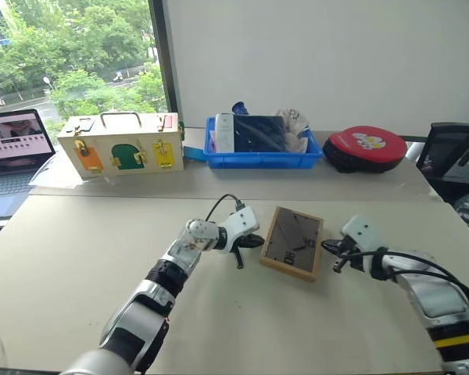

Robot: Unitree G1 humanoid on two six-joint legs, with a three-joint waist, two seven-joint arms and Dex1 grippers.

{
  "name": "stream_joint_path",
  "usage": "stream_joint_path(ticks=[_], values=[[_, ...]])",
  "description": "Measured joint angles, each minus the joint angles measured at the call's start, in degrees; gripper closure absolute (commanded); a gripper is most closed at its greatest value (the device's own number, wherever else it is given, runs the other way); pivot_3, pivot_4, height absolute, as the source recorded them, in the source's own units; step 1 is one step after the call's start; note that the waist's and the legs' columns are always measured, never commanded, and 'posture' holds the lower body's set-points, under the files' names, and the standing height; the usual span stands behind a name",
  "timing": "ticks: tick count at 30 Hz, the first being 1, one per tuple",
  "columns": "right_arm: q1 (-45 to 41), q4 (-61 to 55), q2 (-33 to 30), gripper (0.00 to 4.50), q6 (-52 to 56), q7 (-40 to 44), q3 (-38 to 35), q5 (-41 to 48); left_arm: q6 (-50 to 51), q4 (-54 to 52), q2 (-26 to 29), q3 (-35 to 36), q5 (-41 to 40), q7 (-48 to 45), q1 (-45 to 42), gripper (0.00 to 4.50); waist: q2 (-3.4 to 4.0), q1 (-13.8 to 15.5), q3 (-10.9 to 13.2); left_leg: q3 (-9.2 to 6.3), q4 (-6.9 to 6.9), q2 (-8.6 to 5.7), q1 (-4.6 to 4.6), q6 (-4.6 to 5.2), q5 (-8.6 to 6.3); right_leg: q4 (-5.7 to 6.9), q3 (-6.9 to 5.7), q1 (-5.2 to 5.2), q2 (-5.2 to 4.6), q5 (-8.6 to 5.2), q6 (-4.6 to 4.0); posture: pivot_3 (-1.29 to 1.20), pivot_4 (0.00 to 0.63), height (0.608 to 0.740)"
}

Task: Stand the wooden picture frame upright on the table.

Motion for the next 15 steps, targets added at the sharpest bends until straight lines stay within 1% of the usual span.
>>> stream_joint_path(ticks=[4, 9, 13, 15], values=[[-3.62, 1.85, 5.58, 4.5, -2.32, -0.41, 3.85, -2.68, 6.41, -12.29, 7.95, -0.11, 0.01, -2.97, 5.25, 4.43, 0.01, -1.99, -0.04, -0.03, -0.11, 0.02, 0.28, -0.04, 0.03, 0.33, 0.0, 0.05, 0.05, -0.09, -0.15, 0.0, 0.15, 0.726], [-4.83, 1.84, 9.24, 4.5, -2.7, 1.03, 6.37, -3.28, 10.75, -21.43, 14.38, 1.09, -0.06, -3.57, 10.09, 4.43, 0.01, -3.11, -0.11, -0.07, -0.06, 0.03, 0.45, -0.06, 0.04, 0.63, -0.02, 0.1, 0.06, -0.19, -0.22, 0.0, 0.15, 0.726], [-5.57, -0.8, 12.82, 4.5, -0.75, 2.61, 10.38, -3.86, 14.29, -29.49, 21.52, 5.02, -1.5, -3.63, 16.95, 4.43, 0.03, -4.84, -0.22, -0.09, -0.2, 0.32, 0.63, -0.04, 0.02, 0.73, -0.01, 0.13, 0.33, -0.29, -0.43, 0.0, 0.15, 0.726], [-5.69, -2.33, 14.27, 4.5, 0.9, 2.96, 11.97, -4.01, 16.72, -32.99, 23.79, 7.09, -2.33, -3.34, 19.71, 4.43, 0.03, -5.16, -0.24, -0.11, -0.23, 0.42, 0.69, -0.01, 0.0, 0.79, -0.02, 0.15, 0.45, -0.35, -0.54, 0.0, 0.15, 0.726]])
